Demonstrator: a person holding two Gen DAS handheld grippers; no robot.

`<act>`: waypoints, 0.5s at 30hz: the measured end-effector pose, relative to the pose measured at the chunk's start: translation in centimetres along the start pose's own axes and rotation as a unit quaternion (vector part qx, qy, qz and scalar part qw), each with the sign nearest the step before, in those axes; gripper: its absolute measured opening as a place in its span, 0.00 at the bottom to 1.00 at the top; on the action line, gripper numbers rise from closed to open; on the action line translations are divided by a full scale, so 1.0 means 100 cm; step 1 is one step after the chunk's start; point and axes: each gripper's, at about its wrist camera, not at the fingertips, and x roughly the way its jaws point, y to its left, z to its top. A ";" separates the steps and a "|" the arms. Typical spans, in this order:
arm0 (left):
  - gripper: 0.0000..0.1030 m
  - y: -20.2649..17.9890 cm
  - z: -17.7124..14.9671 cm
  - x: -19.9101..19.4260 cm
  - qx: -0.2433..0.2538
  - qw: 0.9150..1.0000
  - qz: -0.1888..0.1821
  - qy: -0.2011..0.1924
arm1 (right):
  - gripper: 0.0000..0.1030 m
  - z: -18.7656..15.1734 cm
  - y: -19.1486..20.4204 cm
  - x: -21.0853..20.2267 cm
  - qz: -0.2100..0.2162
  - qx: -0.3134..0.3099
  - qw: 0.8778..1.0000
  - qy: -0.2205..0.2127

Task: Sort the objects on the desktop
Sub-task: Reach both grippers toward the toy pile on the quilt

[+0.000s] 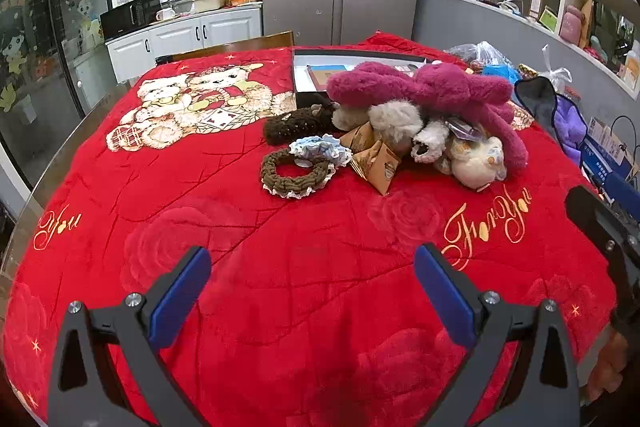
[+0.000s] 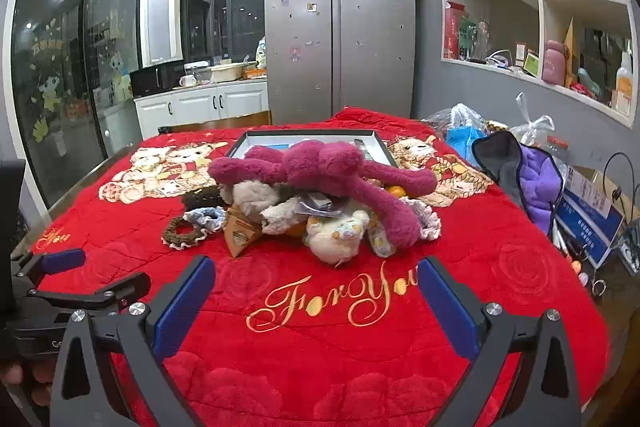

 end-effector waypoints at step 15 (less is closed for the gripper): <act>0.99 0.011 0.031 0.036 0.003 1.000 0.016 0.015 | 1.00 0.021 0.001 0.035 0.012 -0.009 1.000 0.010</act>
